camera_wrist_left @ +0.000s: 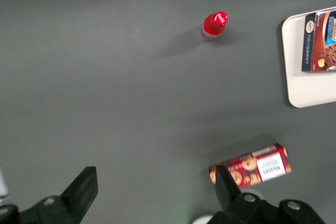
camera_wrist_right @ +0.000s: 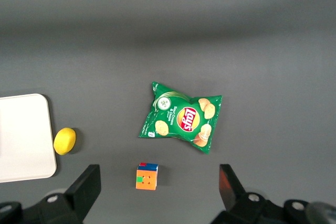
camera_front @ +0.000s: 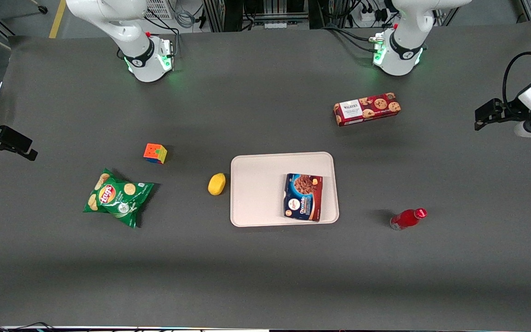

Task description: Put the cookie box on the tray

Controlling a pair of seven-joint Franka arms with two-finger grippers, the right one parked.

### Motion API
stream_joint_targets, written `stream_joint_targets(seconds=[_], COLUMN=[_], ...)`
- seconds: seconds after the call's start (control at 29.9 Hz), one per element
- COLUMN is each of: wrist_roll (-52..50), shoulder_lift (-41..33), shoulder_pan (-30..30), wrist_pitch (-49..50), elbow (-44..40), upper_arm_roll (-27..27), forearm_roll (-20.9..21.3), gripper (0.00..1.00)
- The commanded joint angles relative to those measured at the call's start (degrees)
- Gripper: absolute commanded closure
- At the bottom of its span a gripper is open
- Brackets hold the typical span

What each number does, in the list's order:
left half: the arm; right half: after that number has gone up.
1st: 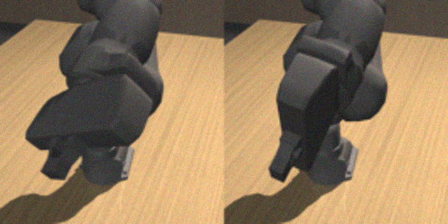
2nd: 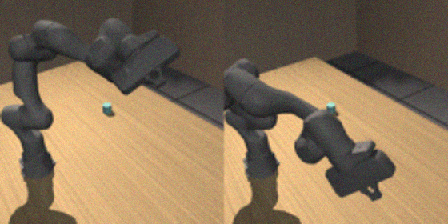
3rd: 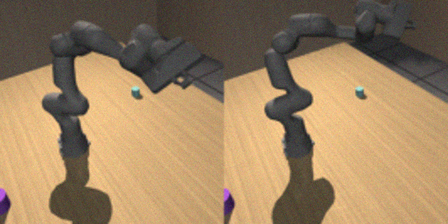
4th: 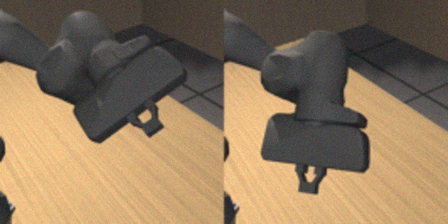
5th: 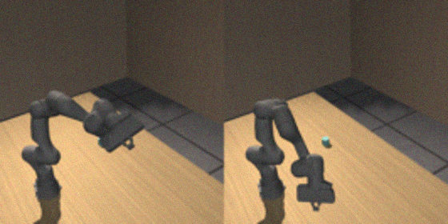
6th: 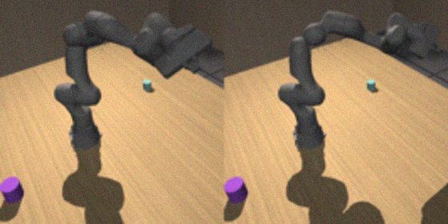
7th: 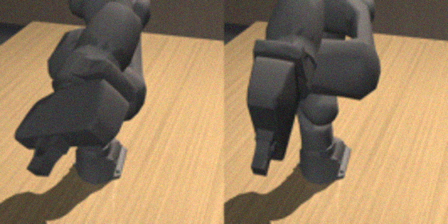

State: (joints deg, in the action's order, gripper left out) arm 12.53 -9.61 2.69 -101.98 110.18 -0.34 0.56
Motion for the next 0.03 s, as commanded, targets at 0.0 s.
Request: stream_joint_targets(seconds=[0.0], wrist_roll=[-1.0], shoulder_lift=[-0.3], shoulder_pan=[-0.3], wrist_pitch=[-0.5], elbow=[-0.4], upper_arm_roll=[0.3], forearm_roll=[-1.3], gripper=[0.00])
